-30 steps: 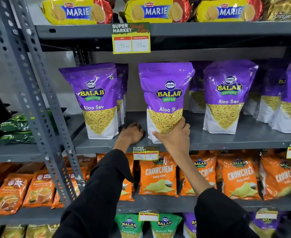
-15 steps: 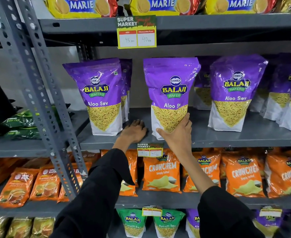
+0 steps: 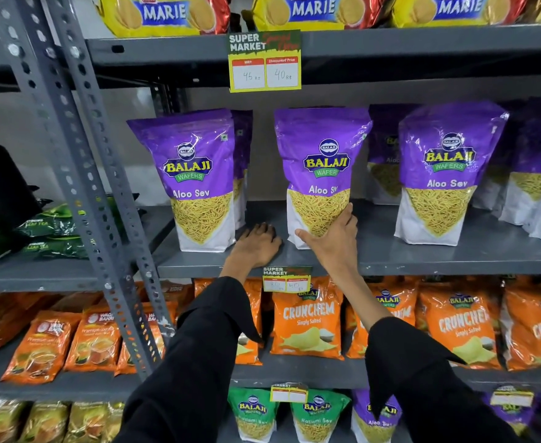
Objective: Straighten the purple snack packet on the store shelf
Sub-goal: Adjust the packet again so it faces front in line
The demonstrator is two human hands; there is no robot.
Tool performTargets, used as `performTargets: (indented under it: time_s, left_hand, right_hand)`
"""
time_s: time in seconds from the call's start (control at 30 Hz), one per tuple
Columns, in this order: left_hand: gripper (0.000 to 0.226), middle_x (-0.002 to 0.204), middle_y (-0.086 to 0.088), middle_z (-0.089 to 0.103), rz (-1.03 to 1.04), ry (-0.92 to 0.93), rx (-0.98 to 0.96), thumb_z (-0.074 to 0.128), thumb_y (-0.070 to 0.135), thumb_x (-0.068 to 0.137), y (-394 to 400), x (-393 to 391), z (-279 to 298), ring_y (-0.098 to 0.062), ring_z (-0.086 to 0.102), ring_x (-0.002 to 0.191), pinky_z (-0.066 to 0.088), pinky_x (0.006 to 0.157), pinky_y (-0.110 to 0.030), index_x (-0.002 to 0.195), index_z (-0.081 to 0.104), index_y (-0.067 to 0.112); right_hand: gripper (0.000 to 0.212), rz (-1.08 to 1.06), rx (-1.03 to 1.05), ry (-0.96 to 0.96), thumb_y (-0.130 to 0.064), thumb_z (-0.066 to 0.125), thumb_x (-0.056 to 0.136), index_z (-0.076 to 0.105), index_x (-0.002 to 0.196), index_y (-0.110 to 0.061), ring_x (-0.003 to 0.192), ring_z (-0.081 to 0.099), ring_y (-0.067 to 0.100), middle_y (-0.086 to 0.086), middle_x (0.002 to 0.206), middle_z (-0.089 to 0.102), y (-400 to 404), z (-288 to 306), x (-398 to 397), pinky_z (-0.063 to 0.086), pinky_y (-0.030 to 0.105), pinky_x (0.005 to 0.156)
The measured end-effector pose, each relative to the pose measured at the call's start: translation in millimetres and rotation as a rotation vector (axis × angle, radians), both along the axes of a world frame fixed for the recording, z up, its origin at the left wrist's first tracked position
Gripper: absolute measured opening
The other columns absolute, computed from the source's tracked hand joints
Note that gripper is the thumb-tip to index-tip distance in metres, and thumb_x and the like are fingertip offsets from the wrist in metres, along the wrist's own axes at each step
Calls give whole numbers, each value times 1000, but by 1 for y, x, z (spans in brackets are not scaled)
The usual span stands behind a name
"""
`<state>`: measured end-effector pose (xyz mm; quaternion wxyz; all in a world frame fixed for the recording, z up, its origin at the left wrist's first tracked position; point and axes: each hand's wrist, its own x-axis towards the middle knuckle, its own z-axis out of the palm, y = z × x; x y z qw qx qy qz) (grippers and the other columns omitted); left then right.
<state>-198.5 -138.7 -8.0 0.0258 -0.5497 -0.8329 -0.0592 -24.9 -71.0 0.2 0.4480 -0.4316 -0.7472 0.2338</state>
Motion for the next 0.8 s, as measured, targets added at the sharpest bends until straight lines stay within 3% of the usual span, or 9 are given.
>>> performTargets:
  time_s: [0.43,0.63,0.8]
  left_hand:
    - [61,164,-15,24,-3,7,5,22,40,105,-5,6,3,-30,20,153,15,124,-47,155,25,6]
    - [54,158,-15,33,-20,91,-28,23,36,105,-6,4,3,-32,28,147,23,120,-50,146,39,6]
    - [56,160,-15,31,-6,33,26,24,37,105,-7,7,4,-31,27,149,20,122,-47,151,34,7]
  right_hand:
    - [134,-16,6,-4,-58,87,62,10,156,-2,131,44,37,18,141,39,5,-3,-2,49,47,98]
    - [133,-9,12,-1,-59,87,61,12,155,-4,133,42,38,18,142,39,5,-3,-1,48,49,100]
    - [133,1,11,-9,-59,87,62,11,156,-3,134,42,37,19,143,38,5,-2,0,48,48,100]
